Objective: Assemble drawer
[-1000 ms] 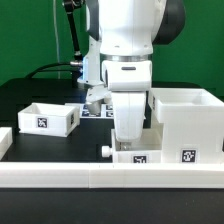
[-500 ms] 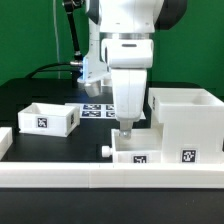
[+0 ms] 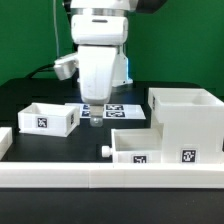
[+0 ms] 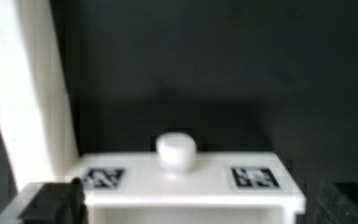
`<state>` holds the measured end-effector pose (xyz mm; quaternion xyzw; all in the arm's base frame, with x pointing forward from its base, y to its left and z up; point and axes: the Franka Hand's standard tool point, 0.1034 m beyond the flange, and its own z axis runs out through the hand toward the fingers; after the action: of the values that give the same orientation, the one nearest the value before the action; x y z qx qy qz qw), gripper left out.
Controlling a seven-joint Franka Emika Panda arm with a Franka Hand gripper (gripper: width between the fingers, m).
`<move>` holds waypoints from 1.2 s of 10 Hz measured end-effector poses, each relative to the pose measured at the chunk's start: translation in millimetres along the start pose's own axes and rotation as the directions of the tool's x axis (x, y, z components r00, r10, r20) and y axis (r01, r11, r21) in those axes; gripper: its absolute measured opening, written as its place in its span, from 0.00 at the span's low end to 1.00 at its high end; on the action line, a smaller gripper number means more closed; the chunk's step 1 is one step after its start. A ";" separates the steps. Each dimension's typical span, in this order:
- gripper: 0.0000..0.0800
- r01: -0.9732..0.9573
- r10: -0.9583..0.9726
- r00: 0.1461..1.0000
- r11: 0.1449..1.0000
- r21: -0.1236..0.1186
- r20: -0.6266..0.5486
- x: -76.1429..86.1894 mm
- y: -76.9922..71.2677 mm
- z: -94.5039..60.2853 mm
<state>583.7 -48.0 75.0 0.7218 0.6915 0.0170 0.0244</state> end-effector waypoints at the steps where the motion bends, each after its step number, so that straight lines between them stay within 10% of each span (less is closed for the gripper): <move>1: 0.81 0.007 -0.007 1.000 1.000 0.001 0.001 -2.7 -0.2 0.3; 9: 0.81 0.025 -0.018 0.979 0.999 0.032 -0.204 -35.7 5.2 32.9; 12: 0.81 0.016 -0.004 0.973 0.999 0.051 -0.231 -25.4 -0.9 47.7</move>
Offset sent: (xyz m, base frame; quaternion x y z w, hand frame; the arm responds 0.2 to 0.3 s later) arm 0.0168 0.0023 -0.0154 0.0267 0.1645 -0.0048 0.9860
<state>584.5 -73.9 27.6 0.7117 0.6936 0.0826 -0.0750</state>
